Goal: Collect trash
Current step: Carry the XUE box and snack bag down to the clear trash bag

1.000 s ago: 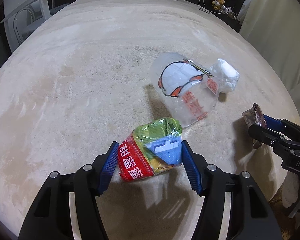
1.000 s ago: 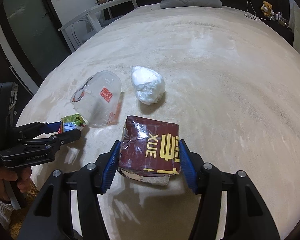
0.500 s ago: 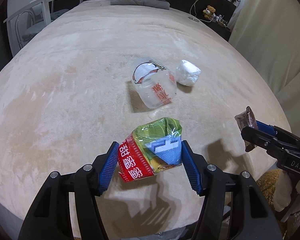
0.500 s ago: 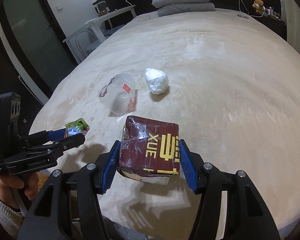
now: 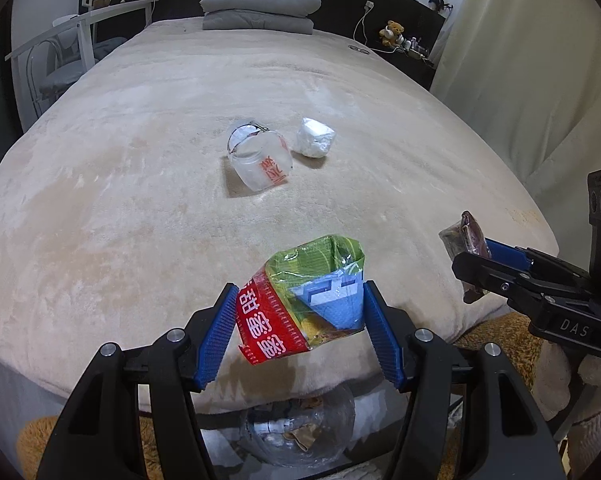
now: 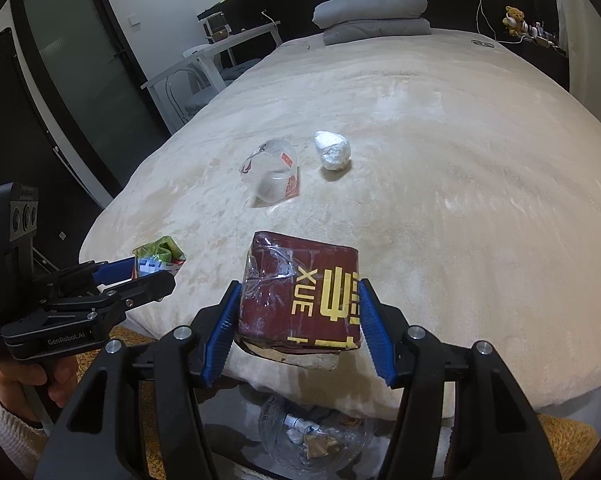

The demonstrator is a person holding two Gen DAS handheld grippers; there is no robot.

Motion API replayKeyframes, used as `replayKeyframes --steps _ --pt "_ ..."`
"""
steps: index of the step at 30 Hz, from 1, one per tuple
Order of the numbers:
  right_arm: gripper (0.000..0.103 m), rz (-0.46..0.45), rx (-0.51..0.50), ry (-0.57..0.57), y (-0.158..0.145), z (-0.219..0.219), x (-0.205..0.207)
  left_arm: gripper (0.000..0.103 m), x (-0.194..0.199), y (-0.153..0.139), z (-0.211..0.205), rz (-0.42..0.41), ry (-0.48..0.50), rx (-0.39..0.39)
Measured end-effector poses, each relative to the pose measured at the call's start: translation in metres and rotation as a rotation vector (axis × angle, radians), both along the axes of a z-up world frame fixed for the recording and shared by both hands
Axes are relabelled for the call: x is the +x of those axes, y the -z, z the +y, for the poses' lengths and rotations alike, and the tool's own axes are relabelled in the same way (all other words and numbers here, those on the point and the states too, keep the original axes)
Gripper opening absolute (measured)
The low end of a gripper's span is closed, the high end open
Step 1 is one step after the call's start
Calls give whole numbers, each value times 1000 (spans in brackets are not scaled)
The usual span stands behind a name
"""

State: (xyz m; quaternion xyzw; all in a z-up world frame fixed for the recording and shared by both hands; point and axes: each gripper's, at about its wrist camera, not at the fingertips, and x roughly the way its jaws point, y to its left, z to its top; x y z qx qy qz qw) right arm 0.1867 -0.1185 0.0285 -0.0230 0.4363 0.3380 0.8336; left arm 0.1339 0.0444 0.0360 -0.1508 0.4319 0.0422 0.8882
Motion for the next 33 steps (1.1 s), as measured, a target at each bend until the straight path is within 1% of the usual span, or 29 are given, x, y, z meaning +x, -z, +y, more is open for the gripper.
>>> replayKeyframes --steps 5,11,17,26,33 --pt "57 -11 1 -12 -5 -8 -26 61 -21 -2 -14 -10 12 -5" --pt "58 -7 -4 -16 -3 -17 -50 61 -43 2 -27 -11 22 -21" --pt "58 13 -4 -20 4 -24 -66 61 -61 15 -33 9 26 -44" --pt "58 65 -20 -28 27 -27 -81 61 -76 40 -44 56 41 -85" --pt "58 141 -36 -29 55 -29 -85 61 -77 62 -53 107 60 -108"
